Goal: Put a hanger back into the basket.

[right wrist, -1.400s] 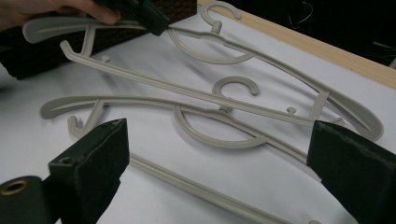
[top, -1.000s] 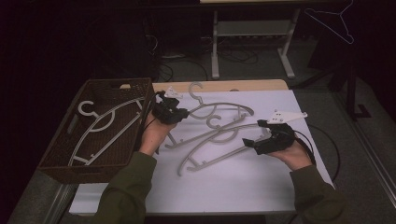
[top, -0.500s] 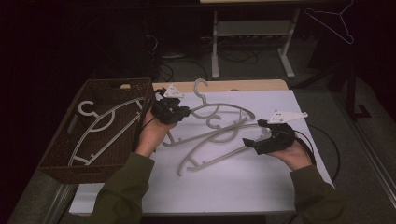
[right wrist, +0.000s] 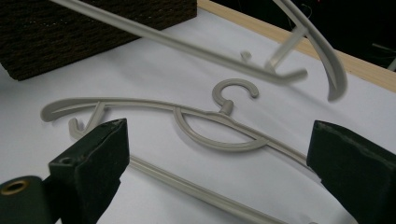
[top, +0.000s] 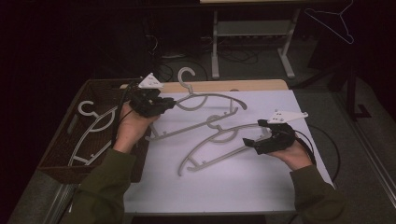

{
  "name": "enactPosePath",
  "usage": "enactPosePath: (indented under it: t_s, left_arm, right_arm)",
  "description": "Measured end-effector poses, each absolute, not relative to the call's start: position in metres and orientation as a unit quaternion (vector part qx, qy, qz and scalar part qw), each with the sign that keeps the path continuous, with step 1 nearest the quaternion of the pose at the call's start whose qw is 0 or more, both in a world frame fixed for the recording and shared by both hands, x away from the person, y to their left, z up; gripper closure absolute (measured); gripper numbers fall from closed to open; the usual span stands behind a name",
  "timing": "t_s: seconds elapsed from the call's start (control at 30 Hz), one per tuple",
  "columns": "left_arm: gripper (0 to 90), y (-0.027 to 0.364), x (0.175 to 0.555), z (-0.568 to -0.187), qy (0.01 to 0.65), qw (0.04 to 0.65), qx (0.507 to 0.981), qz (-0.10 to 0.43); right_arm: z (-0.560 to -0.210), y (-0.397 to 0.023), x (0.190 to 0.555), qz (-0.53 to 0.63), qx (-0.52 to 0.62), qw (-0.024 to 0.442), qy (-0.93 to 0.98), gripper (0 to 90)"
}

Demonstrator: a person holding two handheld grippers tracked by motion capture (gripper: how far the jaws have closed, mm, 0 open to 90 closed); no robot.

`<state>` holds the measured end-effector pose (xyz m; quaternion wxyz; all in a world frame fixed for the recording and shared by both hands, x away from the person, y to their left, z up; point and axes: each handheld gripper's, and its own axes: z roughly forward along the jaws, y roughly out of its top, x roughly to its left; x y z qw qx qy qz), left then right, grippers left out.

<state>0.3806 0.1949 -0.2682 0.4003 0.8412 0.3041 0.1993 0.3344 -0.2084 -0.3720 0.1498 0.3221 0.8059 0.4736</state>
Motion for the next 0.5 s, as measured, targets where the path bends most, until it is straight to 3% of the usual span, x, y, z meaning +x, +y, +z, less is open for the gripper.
enactPosePath:
  t_s: [0.5]
  left_arm:
    - [82.7,0.304,0.370,-0.239,0.365,0.425,0.798,0.222]
  right_arm:
    - [-0.374,-0.207,0.336,0.470,0.324,0.149,0.807,5.1]
